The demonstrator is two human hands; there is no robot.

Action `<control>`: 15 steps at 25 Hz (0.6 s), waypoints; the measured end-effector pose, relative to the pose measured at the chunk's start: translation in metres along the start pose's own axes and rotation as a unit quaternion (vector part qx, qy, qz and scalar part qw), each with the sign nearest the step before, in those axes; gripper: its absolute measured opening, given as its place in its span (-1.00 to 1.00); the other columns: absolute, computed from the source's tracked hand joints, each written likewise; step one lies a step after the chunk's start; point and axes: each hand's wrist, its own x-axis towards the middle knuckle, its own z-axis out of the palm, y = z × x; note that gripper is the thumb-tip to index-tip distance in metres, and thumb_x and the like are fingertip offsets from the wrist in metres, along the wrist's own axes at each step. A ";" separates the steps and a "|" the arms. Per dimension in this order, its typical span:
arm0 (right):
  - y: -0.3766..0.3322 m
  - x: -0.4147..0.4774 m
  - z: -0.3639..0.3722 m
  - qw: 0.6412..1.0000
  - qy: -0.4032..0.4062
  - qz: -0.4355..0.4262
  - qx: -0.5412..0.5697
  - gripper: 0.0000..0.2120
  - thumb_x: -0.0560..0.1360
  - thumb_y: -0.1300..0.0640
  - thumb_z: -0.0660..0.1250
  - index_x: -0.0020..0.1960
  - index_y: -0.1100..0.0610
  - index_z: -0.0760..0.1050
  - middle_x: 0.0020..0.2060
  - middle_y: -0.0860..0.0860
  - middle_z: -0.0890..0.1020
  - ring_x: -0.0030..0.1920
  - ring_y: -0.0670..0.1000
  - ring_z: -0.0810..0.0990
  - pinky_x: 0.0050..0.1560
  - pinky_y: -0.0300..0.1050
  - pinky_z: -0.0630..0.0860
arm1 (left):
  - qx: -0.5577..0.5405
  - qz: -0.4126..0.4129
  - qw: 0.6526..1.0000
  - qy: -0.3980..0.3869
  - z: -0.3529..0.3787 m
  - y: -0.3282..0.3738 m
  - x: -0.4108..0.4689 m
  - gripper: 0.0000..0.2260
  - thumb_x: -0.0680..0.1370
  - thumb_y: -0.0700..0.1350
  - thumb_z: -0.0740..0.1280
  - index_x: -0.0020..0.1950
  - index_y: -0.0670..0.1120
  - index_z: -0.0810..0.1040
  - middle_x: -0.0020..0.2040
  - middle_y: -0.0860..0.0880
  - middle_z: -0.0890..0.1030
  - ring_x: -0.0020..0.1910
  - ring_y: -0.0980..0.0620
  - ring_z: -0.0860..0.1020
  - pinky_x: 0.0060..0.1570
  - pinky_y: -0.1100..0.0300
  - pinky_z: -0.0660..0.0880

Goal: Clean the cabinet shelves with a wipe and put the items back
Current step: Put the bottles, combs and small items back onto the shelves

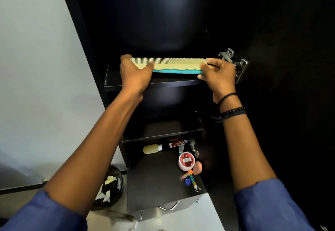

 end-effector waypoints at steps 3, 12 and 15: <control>-0.001 0.018 0.005 0.978 0.043 -0.053 -0.196 -0.77 0.50 0.14 0.35 0.11 0.21 0.55 0.00 0.09 0.64 0.01 0.08 0.65 0.03 -0.15 0.59 | 0.235 0.034 0.970 -0.047 0.003 0.007 0.007 -0.41 0.46 0.09 0.43 0.33 -0.19 0.35 0.29 -0.12 0.44 0.27 -0.11 0.43 0.15 0.17 0.39; -0.010 0.010 0.017 0.908 0.080 -0.081 -0.404 -0.76 0.59 0.15 0.21 0.20 0.22 0.51 0.18 0.18 0.54 0.23 0.18 0.48 0.14 -0.05 0.45 | 0.451 0.133 0.880 -0.068 0.009 0.014 0.006 -0.48 0.48 0.21 0.35 0.17 -0.22 0.51 0.30 -0.25 0.38 0.28 -0.25 0.36 0.24 -0.02 0.34; -0.011 0.000 0.016 0.903 0.063 -0.091 -0.414 -0.74 0.59 0.14 0.22 0.23 0.22 0.49 0.19 0.21 0.53 0.23 0.21 0.48 0.15 -0.01 0.47 | 0.472 0.159 0.864 -0.076 0.009 0.008 0.005 -0.49 0.50 0.22 0.32 0.17 -0.20 0.51 0.26 -0.25 0.43 0.27 -0.24 0.34 0.24 -0.05 0.33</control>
